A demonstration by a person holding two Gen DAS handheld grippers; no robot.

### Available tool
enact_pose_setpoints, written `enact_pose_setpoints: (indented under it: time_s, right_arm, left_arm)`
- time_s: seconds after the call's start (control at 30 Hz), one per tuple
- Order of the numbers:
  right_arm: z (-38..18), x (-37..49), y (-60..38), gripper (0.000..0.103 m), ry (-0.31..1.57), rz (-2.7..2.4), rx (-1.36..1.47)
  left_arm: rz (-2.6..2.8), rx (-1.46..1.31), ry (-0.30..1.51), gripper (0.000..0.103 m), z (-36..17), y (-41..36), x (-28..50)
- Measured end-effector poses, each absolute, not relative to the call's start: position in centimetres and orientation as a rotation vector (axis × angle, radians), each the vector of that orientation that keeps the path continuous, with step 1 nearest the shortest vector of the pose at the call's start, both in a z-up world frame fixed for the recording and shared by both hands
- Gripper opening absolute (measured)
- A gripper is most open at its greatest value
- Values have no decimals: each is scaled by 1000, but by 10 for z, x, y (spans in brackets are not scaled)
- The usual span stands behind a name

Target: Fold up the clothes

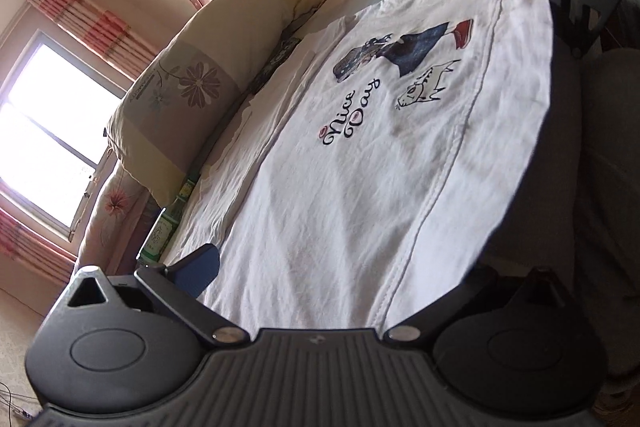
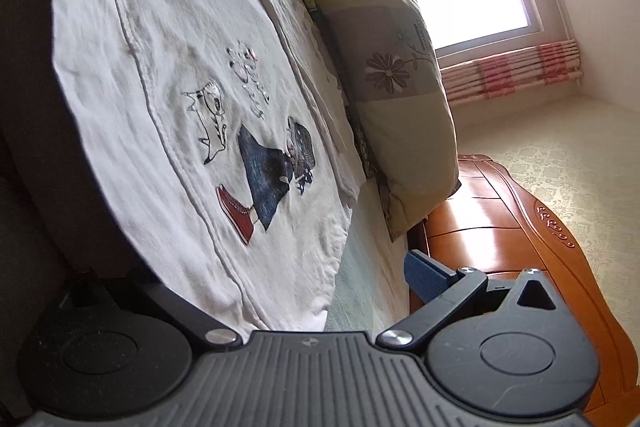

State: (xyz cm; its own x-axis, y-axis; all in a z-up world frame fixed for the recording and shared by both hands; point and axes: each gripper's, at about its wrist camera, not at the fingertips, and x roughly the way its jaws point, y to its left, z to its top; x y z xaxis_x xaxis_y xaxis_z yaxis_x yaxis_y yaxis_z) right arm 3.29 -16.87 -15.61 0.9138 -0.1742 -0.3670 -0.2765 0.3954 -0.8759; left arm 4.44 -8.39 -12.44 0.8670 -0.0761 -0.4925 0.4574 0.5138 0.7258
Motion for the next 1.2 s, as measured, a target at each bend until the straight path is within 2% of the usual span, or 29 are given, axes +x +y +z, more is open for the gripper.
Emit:
enact_pose_setpoints:
  time_s: [0.2,0.4,0.7,1.2]
  right_arm:
    - [-146,42,-164,103,435,115,-1127]
    - [-144,50,-176,103,449,123,-1126]
    - [-144,46,-167,103,301,28,-1181]
    - [-126,94,-167,103,270,-12,-1205]
  left_arm:
    - [-327,1007,420,103,-124,-93,45]
    - [-203,980,491,103,-121,-77,54]
    - [-57,1005,377,103,-112,-81,57]
    - [-80,1075,336,103,-90,-77,105]
